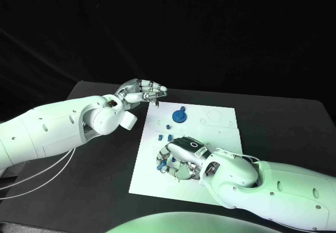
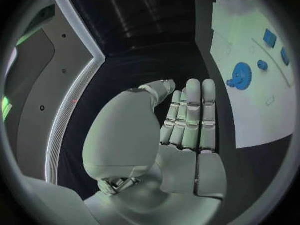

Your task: Assemble the parts on the task board

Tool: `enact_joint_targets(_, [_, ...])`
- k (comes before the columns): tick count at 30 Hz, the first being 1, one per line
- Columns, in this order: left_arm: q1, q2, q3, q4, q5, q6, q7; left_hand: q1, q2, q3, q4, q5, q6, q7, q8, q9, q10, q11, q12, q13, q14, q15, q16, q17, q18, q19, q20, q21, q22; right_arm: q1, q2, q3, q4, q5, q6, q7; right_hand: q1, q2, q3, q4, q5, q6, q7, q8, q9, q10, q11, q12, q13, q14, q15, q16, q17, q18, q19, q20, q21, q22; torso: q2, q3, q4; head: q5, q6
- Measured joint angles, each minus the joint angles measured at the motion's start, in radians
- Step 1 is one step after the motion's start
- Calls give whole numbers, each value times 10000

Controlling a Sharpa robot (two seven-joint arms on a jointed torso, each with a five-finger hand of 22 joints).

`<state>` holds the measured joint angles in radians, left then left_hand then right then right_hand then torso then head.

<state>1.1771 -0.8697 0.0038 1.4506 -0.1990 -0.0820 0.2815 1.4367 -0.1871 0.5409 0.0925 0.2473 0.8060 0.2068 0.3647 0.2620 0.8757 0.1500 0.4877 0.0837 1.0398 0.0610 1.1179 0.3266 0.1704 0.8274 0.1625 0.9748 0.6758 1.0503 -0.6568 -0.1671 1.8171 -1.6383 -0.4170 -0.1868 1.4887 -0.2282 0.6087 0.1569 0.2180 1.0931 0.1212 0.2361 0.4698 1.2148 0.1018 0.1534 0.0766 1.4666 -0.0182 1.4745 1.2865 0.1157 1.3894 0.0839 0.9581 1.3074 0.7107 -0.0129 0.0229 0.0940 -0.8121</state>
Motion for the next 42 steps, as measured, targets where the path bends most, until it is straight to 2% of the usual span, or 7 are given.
enact_joint_targets(6, [0,12,-4,-7,0,24,-9,0,0,0,0,0,0,0,0,0,0,0,0,1,0,0,0,0,0,0,0,0,1,-75,38,-17,-127,-14,249,43,0,0,-27,-28,47,-34,33,-1,17,0,0,-37,1,0,0,0,-19,0,-37,-36,-55,-1,11,0,-5,19,-32])
enact_joint_targets(17, [-1,-1,-9,-10,0,41,-29,0,0,0,0,0,0,0,0,0,0,0,0,1,0,0,0,0,0,0,0,0,1,-75,-112,-1,-87,-203,458,11,-4,3,-27,-27,47,-52,15,-3,44,0,0,-73,15,0,0,0,-43,0,-36,-36,-55,7,0,-5,2,37,-73])
enact_joint_targets(32, [-1,-55,-17,-11,-1,49,-51,0,0,0,0,0,0,0,0,0,0,0,0,1,0,0,0,1,0,0,0,0,2,-89,-257,-5,29,-510,600,-220,-77,18,-16,-95,39,-72,-3,37,59,0,0,-36,25,0,1,0,-43,-1,-36,-35,-55,6,-2,-15,6,39,-48])
enact_joint_targets(42, [-1,-63,-19,-4,-1,50,-63,1,0,0,0,0,-37,-37,0,0,1,0,41,1,0,0,0,1,0,0,0,0,-16,-55,29,24,-63,-714,901,-409,-380,-18,-110,-191,40,-123,12,23,78,1,-1,-33,93,1,2,0,-64,-1,-36,-35,-117,4,0,-27,0,0,-35])
